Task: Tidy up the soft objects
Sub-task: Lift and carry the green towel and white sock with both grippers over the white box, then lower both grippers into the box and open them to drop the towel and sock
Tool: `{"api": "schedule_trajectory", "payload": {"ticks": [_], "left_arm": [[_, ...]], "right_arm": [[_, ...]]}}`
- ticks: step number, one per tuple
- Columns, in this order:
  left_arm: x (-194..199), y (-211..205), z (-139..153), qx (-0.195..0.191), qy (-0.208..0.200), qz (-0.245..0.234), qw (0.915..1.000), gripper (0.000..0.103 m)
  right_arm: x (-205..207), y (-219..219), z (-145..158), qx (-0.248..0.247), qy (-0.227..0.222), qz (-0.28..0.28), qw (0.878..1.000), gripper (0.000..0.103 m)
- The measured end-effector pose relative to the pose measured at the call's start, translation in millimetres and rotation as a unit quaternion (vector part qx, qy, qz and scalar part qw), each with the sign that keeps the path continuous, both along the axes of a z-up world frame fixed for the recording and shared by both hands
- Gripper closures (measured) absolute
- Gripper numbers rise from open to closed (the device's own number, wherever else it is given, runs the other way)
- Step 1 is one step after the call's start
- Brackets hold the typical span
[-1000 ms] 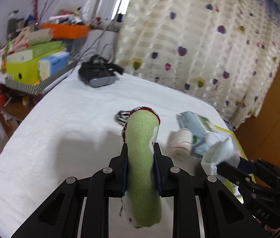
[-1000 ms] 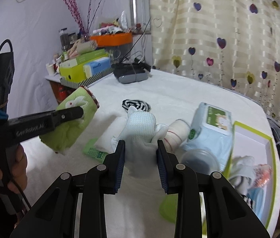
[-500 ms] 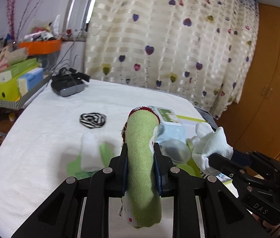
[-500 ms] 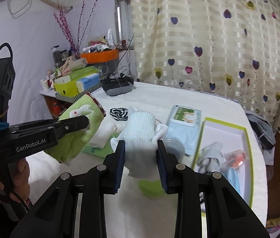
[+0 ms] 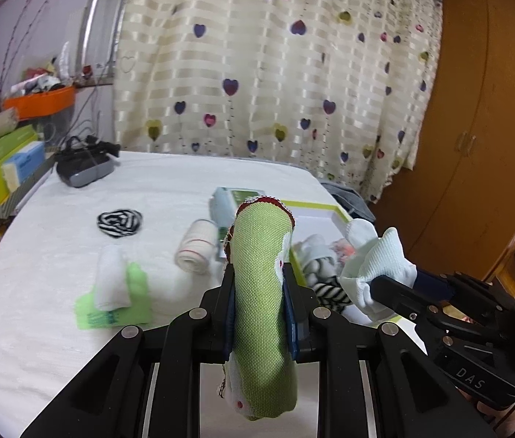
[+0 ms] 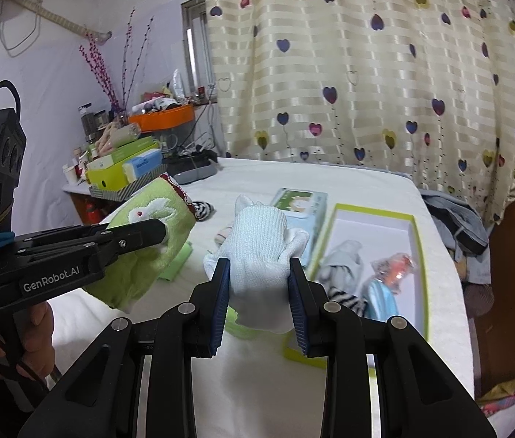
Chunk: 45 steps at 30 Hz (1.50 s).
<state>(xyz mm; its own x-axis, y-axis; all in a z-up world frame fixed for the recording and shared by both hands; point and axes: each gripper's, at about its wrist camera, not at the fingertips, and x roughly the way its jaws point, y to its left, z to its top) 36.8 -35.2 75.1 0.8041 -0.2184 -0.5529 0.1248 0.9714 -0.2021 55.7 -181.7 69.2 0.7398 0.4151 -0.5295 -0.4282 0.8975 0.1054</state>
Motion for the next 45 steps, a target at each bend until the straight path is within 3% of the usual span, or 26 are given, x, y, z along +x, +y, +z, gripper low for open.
{"api": "schedule_trajectory", "payload": {"ticks": [19, 34, 45], "left_arm": [[22, -74, -16, 0.003, 0.026, -0.059, 0.9979, 0.083], [54, -111, -57, 0.001, 0.086, -0.106, 0.9907, 0.083], [82, -125, -80, -0.002, 0.120, -0.114, 0.9861, 0.083]], "right_arm": [[7, -79, -16, 0.022, 0.023, -0.061, 0.998, 0.071], [35, -102, -52, 0.021, 0.070, -0.077, 0.994, 0.071], [63, -104, -77, 0.015, 0.106, -0.074, 0.991, 0.071]]}}
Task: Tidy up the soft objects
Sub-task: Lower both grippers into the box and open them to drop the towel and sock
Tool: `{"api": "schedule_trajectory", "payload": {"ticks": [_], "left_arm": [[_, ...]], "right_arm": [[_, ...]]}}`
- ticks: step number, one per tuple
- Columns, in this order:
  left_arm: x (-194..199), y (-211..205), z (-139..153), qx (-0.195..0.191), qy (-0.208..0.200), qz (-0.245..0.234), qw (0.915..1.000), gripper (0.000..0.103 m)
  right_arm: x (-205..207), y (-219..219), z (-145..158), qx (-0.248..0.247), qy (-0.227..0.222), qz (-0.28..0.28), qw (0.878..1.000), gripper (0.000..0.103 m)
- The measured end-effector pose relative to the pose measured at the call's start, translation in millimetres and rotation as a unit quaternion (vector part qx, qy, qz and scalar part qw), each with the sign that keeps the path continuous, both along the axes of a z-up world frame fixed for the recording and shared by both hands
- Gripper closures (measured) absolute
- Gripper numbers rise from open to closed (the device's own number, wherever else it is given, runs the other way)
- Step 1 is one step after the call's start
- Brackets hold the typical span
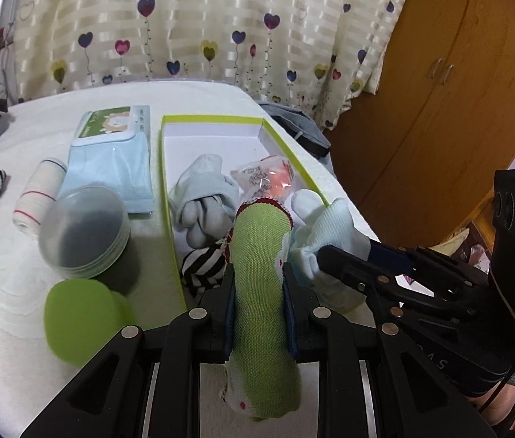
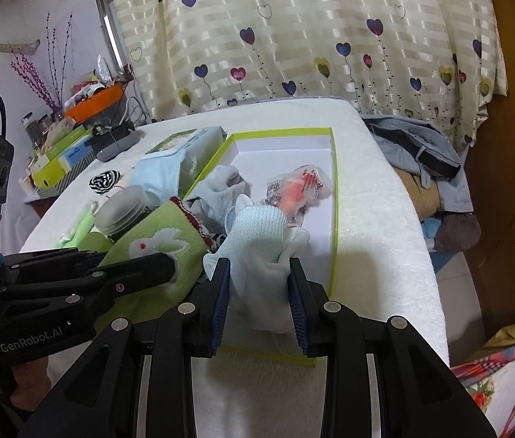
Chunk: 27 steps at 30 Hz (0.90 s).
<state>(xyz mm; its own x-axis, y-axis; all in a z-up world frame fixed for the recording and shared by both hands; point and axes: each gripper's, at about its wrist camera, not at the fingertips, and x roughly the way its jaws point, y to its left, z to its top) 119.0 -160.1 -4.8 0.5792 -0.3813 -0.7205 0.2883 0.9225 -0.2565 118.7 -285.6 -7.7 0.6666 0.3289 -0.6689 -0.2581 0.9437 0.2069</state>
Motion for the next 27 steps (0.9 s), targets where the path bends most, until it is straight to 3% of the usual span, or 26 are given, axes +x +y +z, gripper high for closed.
{"api": "schedule_trajectory", "payload": {"ticks": [18, 27], "left_arm": [[50, -4, -10, 0.000, -0.006, 0.028, 0.9996, 0.083], [50, -2, -4, -0.004, -0.005, 0.020, 0.9998, 0.082]], "right_arm": [[53, 3, -2, -0.011, -0.002, -0.006, 1.000, 0.071], [43, 6, 2, -0.022, 0.001, 0.003, 1.000, 0.068]]}}
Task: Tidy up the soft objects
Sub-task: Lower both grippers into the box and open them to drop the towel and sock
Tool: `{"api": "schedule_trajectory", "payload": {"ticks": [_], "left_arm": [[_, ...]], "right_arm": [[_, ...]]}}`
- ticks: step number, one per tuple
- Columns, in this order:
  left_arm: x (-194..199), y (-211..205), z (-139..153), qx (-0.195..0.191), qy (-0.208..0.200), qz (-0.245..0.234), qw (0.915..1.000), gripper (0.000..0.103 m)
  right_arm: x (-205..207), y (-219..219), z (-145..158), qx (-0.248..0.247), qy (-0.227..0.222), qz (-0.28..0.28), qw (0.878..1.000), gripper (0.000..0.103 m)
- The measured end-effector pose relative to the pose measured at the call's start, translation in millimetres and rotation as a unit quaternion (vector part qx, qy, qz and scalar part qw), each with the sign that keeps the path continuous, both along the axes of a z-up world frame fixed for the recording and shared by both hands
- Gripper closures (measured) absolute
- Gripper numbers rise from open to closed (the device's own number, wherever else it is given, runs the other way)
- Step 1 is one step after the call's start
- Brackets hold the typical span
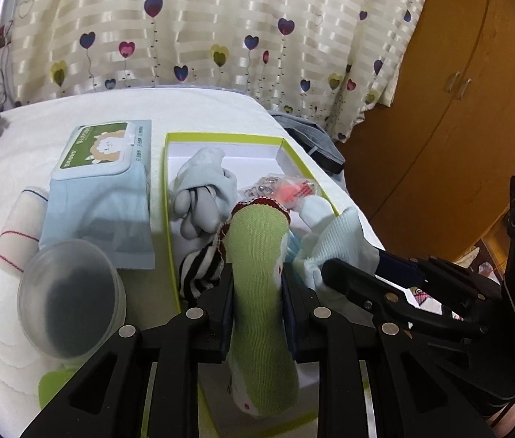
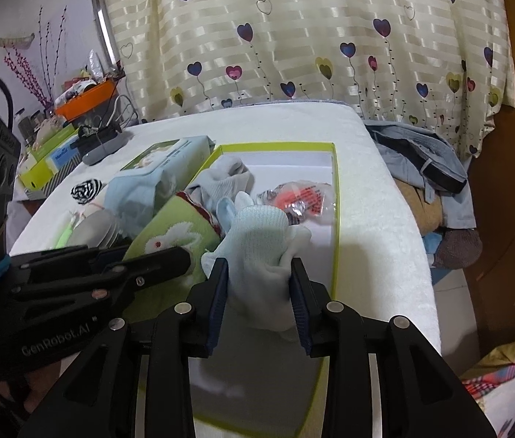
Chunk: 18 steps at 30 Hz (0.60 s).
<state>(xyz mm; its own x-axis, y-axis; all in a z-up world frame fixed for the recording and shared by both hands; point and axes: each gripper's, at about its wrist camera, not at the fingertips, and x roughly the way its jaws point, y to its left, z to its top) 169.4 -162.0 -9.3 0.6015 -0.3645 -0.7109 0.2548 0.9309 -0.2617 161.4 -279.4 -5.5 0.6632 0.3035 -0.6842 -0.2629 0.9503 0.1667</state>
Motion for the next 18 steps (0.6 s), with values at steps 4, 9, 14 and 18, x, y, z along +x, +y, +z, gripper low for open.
{"api": "schedule_trajectory", "payload": {"ticks": [4, 9, 14, 18], "left_arm": [[-10, 2, 6, 0.000, -0.010, -0.002, 0.9999, 0.079], [-24, 2, 16, -0.001, -0.024, -0.005, 0.9997, 0.075], [-37, 5, 21, -0.001, -0.030, -0.006, 0.9995, 0.075], [-47, 10, 27, -0.003, -0.037, -0.003, 0.9993, 0.075]], "right_arm": [[-14, 0, 2, -0.014, -0.004, -0.001, 1.000, 0.065], [-28, -3, 10, -0.016, -0.016, -0.007, 1.000, 0.064], [-41, -5, 18, -0.014, -0.025, -0.015, 0.999, 0.064], [-49, -4, 25, -0.014, -0.031, -0.015, 0.999, 0.064]]}}
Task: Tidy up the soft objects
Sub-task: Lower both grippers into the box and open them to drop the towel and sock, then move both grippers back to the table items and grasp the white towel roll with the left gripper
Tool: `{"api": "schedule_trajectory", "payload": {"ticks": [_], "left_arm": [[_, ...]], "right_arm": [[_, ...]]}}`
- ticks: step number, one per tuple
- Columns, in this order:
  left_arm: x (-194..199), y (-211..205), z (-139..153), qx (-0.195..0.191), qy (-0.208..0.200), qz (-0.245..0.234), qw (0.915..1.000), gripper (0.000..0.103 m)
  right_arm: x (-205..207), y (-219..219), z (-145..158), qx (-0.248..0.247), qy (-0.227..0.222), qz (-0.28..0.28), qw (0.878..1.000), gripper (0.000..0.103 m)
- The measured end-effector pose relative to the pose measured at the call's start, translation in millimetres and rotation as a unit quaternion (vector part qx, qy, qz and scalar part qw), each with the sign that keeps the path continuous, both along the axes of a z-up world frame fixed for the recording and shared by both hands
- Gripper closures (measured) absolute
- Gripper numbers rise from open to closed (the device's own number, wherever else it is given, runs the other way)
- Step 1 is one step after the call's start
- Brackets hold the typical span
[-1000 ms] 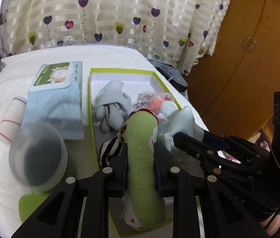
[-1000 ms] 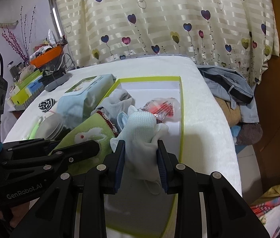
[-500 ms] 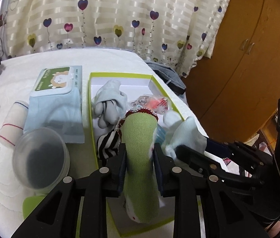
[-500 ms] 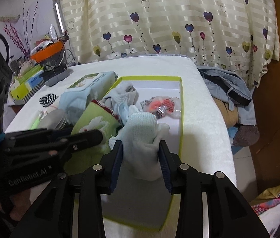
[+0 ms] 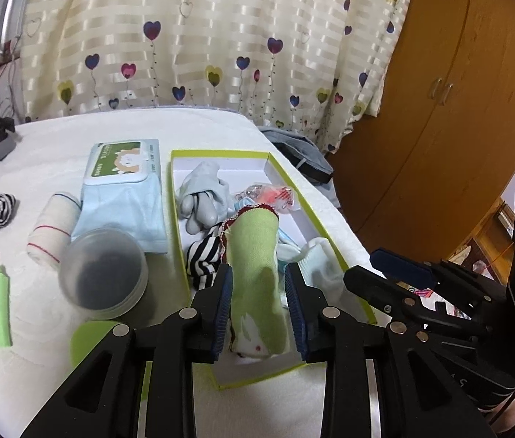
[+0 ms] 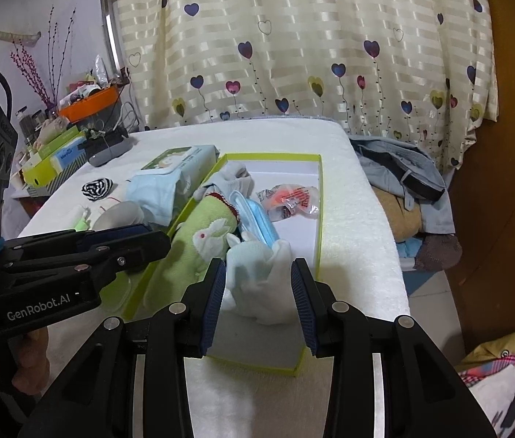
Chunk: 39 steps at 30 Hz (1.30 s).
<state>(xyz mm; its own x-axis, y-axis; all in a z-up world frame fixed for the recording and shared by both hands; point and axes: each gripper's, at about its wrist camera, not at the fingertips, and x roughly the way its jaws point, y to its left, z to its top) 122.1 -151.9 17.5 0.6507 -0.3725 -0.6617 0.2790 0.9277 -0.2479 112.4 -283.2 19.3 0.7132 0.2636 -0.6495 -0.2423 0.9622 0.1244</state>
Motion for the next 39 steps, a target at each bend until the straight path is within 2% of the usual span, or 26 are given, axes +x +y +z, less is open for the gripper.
{"api": "schedule_trajectory", "payload": {"ticks": [13, 17, 20, 39], "left_arm": [[-32, 18, 22, 0.006, -0.031, 0.013, 0.9994, 0.075], [-43, 26, 28, 0.006, -0.043, 0.014, 0.9990, 0.075], [-50, 33, 31, 0.007, -0.049, 0.019, 0.9986, 0.075], [-66, 95, 22, 0.001, -0.046, 0.072, 0.9963, 0.075]], "right_arm": [[-30, 15, 23, -0.004, -0.030, 0.005, 1.000, 0.064], [-38, 21, 29, -0.006, -0.041, 0.008, 0.999, 0.056], [-43, 29, 32, -0.006, -0.046, 0.012, 0.999, 0.056], [-54, 79, 38, -0.013, -0.059, 0.041, 0.997, 0.056]]}}
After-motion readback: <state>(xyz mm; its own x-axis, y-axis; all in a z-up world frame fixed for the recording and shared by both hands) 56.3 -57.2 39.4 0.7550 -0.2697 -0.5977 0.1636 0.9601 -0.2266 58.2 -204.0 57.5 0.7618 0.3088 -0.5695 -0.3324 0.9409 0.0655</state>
